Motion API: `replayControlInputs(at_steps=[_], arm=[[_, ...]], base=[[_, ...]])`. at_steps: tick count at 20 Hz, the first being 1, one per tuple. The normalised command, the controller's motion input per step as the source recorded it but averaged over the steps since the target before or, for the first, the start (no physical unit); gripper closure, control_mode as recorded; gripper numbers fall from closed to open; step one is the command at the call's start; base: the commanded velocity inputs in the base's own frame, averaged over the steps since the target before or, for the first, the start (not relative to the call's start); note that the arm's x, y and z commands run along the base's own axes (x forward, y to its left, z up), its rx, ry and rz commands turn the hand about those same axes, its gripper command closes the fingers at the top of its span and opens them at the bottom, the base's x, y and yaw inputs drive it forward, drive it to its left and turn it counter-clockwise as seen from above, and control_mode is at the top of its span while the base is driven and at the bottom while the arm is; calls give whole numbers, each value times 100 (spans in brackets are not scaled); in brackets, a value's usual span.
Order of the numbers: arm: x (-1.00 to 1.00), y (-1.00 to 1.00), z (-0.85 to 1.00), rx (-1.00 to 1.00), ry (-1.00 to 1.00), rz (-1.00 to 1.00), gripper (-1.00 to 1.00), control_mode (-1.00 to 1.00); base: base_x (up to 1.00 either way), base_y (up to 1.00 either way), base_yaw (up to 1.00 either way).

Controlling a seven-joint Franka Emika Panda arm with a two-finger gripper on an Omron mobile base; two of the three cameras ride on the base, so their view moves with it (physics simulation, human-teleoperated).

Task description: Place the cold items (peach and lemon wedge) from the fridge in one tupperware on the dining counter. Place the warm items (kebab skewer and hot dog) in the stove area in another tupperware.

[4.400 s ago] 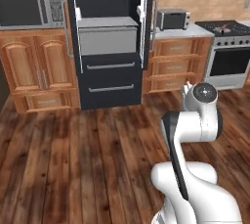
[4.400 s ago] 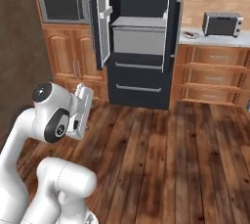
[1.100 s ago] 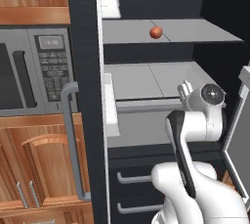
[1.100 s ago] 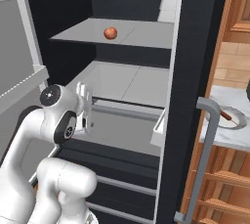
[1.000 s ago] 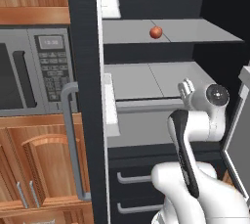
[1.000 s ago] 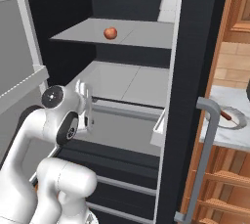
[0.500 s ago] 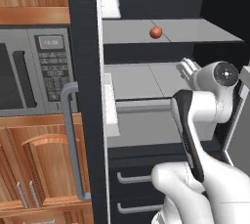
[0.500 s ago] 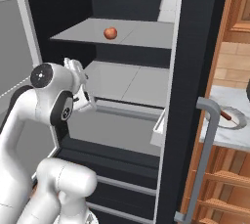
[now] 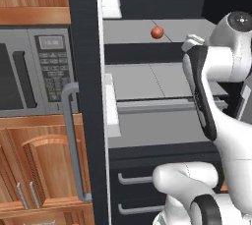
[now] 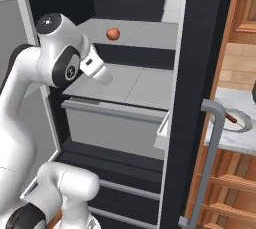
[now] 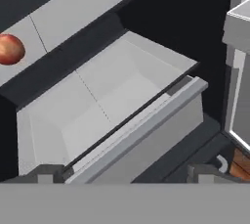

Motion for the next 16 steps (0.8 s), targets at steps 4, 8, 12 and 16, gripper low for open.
replayControlInputs(at_steps=[4, 8, 12, 16], arm=[[18, -42, 80, -8, 40, 22, -100, -100], [71, 2, 36, -11, 27, 16, -100, -100], [86, 4, -1, -3, 4, 18, -100, -100], [73, 8, -34, 0, -18, 22, -100, -100]], base=[[0, 0, 0], [0, 0, 0], [0, 0, 0], [0, 0, 0]])
